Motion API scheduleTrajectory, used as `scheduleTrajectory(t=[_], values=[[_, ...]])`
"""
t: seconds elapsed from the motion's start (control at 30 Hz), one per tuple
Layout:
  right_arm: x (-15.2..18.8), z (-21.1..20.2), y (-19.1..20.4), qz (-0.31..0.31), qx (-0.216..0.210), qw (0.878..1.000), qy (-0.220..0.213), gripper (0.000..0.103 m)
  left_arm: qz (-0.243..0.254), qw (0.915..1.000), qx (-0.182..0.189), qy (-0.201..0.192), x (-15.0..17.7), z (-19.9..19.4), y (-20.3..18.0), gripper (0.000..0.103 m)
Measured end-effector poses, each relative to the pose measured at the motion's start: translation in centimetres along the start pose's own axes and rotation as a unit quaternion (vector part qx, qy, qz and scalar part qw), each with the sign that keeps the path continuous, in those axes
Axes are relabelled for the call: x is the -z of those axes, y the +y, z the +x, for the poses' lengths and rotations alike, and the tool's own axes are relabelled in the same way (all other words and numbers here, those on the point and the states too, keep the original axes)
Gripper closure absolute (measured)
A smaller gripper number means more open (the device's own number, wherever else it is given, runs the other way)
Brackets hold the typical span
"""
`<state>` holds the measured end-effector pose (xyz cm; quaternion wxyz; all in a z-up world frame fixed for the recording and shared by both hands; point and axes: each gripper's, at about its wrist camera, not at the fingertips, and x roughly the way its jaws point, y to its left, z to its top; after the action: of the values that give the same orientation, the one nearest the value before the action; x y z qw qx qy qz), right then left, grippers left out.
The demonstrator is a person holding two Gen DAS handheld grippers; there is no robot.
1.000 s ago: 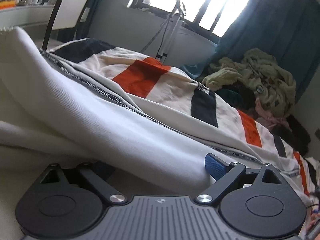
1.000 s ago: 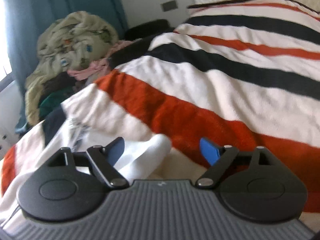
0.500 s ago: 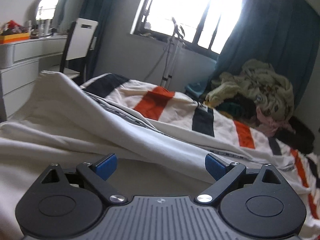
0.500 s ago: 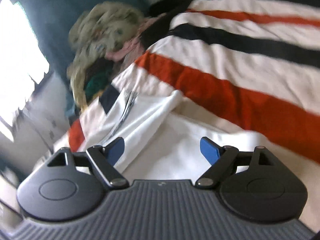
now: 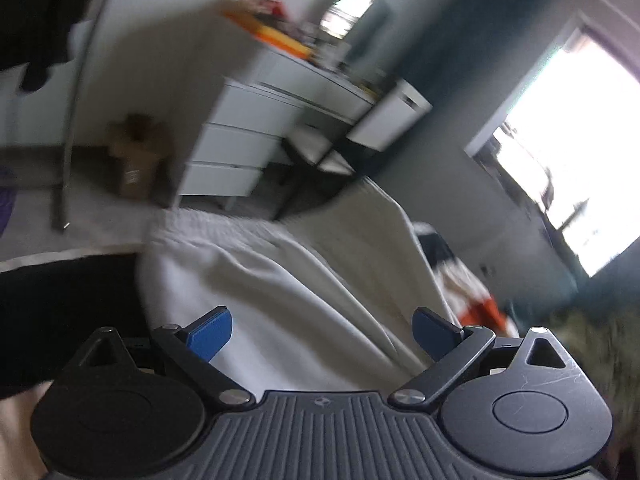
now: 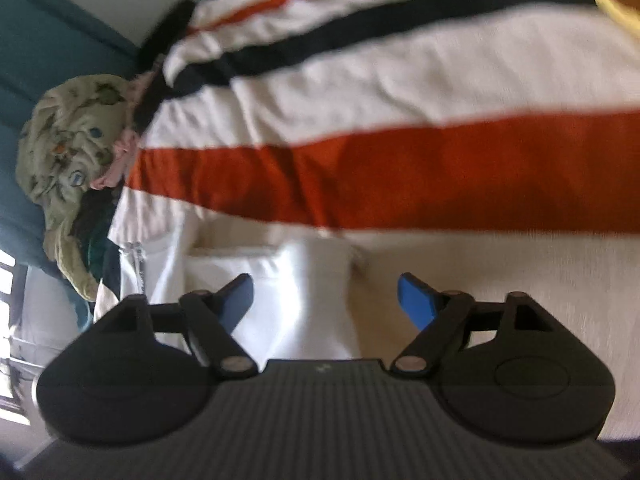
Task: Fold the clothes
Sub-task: 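Grasp the leg cuff with the right gripper while the left gripper grasps the waistband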
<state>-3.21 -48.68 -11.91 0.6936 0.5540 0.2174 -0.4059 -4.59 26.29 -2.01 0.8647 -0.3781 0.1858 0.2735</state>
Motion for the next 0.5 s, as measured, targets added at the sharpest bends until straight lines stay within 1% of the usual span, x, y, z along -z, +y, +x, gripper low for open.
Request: scheduleTrajectory(t=[0.07,0.13,0.17,0.23,0.27,0.3,0.33,0.37,0.4,0.43,0.5], values=[[-0.1,0.9,-0.7,0.024,-0.008,0.999,0.024,0.023,-0.008,0.9999,-0.006,0.007,-1.0,0.3,1.1,0.005],[0.0,1.4,-1.1,0.041,-0.016,0.999,0.03,0.025,-0.02,0.9996,-0.012,0.013,-1.6,0.5,2.1,0.005],[0.0,1.7,-0.9,0.037,-0.013,0.999,0.032,0.027,-0.029,0.9993,-0.015,0.015,-1.7,0.5,2.5,0.005],[0.0,2.4,-0.5,0.028,-0.011,0.999,0.04,0.036,-0.048,0.9985,-0.021,0.019,-1.9,0.5,3.3,0.005],[0.1,2.7,-0.3,0.023,-0.013,0.999,0.046,0.039,-0.057,0.9979,-0.024,0.021,-2.0,0.5,3.7,0.005],[0.1,3.0,-0.2,0.021,-0.02,0.998,0.054,0.051,-0.066,0.9972,-0.026,0.023,-2.0,0.6,4.2,0.005],[0.3,3.1,-0.1,0.023,-0.033,0.997,0.063,0.078,-0.075,0.9964,-0.029,0.025,-2.1,0.6,4.6,0.005],[0.3,2.9,0.1,0.019,-0.037,0.997,0.061,0.087,-0.084,0.9956,-0.032,0.027,-2.2,0.6,5.0,0.005],[0.3,2.8,0.3,0.016,-0.042,0.997,0.058,0.092,-0.093,0.9946,-0.035,0.029,-2.3,0.6,5.4,0.005],[0.1,2.2,0.5,0.014,-0.057,0.997,0.046,0.097,-0.102,0.9936,-0.037,0.031,-2.4,0.6,5.8,0.005],[-0.1,1.2,0.9,0.008,-0.086,0.996,0.021,0.097,-0.12,0.9912,-0.043,0.035,-2.5,0.6,6.7,0.005]])
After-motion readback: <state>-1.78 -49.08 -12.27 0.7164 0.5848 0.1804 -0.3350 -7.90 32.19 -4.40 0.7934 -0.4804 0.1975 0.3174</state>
